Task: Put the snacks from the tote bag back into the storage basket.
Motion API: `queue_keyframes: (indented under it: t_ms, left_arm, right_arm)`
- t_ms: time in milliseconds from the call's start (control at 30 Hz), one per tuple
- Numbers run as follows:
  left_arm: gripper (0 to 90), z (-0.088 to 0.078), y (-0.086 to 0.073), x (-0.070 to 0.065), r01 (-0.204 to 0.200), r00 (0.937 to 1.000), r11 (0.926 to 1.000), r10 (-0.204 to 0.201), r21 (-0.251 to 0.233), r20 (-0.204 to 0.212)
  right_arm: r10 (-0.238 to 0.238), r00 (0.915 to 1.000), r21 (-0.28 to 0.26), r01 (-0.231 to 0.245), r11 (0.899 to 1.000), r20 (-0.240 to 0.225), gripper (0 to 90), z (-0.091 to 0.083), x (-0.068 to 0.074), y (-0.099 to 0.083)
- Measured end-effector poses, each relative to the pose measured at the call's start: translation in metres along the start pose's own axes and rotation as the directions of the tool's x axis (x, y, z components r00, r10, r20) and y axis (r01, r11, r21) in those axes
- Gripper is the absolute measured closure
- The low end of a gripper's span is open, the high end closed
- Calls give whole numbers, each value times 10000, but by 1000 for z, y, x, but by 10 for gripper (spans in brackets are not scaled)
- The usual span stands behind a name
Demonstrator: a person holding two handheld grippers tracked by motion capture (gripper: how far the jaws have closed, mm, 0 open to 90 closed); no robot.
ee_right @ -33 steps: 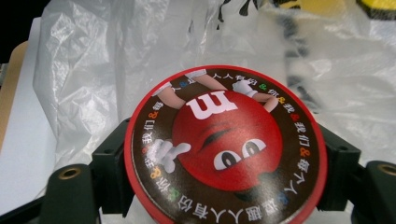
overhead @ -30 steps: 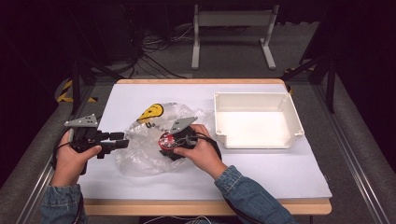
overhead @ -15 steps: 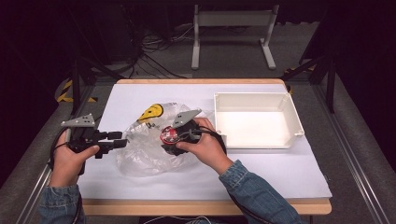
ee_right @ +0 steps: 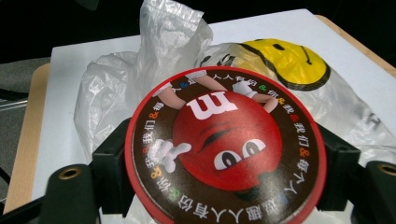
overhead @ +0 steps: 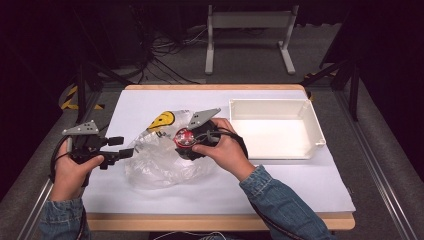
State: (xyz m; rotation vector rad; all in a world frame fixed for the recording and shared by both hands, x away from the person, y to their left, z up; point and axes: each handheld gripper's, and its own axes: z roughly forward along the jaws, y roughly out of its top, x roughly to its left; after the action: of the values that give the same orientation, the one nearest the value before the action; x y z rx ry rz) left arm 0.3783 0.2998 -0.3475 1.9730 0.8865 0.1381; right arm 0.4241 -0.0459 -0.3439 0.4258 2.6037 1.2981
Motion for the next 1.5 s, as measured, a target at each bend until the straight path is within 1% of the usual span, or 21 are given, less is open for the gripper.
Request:
queue_keyframes:
  t_ms: [133,167,200,233,267,300,400,533,600,633,700,733,767,833,967,1033,1067,1100,1167,1300,1500]
  left_arm:
    - [270,-1,0,0,43,10000,9999,-43,-98,-45]
    - [260,-1,0,0,58,9999,9999,-59,-102,-88]
    - [249,-1,0,0,58,9999,9999,-59,-102,-88]
    - [249,-1,0,0,134,9998,9999,-136,-101,-166]
    - [234,-1,0,1,69,9997,9999,-71,-106,-234]
    - [224,0,0,1,108,9995,9999,-111,-122,-285]
    - [192,0,0,1,95,9995,9999,-99,-141,-306]
    - [159,1,0,2,110,9995,9997,-116,-206,-293]
    - [155,1,0,2,93,9995,9997,-99,-204,-305]
    - [155,0,0,3,-56,9993,9998,49,-184,-383]
    - [146,0,0,4,91,9994,9996,-101,-274,-342]
    - [144,0,0,4,91,9994,9996,-101,-274,-342]
    - [144,0,1,5,-34,9991,9996,22,-273,-427]
    - [137,0,1,7,-59,9990,9996,46,-290,-455]
    - [121,0,1,7,115,9994,9992,-128,-375,-324]
    - [118,0,1,7,63,9994,9993,-76,-378,-347]
    - [114,1,1,7,136,9994,9992,-148,-379,-307]
    - [111,1,1,7,50,9994,9993,-62,-360,-330]
    - [108,2,1,7,140,9996,9993,-149,-333,-257]
    - [108,2,0,8,85,9994,9995,-94,-291,-339]
    - [108,2,-1,8,102,9994,9995,-112,-292,-341]
  right_arm:
    - [6,9999,-43,-5,10000,115,247,-9,-4,5]
    - [31,9999,-64,-30,10000,156,247,-15,-7,8]
    - [31,9999,-64,-30,10000,156,247,-15,-7,8]
    - [49,9998,-61,-48,10000,174,248,-17,-8,9]
    - [80,9998,-84,-78,9999,195,247,-21,-9,11]
    - [98,9997,-85,-96,9999,214,247,-22,-10,11]
    - [91,9994,-70,-89,9999,334,247,-30,-14,15]
    - [135,9993,-203,-128,9997,339,247,-39,-18,17]
    - [116,9994,-300,-106,9995,322,247,-42,-19,18]
    - [84,9995,-324,-74,9994,304,247,-44,-20,19]
    - [84,9994,-389,-70,9992,344,247,-50,-22,21]
    - [84,9994,-389,-70,9992,344,247,-50,-22,21]
    - [82,9993,-411,-67,9991,360,247,-53,-23,22]
    - [123,9990,-456,-103,9989,437,247,-59,-25,22]
    - [279,9982,-435,-256,9987,535,247,-67,-31,22]
    - [294,9978,-432,-268,9987,597,247,-70,-33,21]
    - [328,9975,-427,-302,9986,629,247,-73,-36,20]
    - [350,9973,-436,-322,9985,645,247,-75,-38,19]
    - [397,9969,-435,-368,9984,683,247,-79,-42,18]
    - [544,9952,-485,-506,9975,809,248,-86,-50,14]
    - [588,9916,-372,-548,9978,1153,247,-97,-62,8]
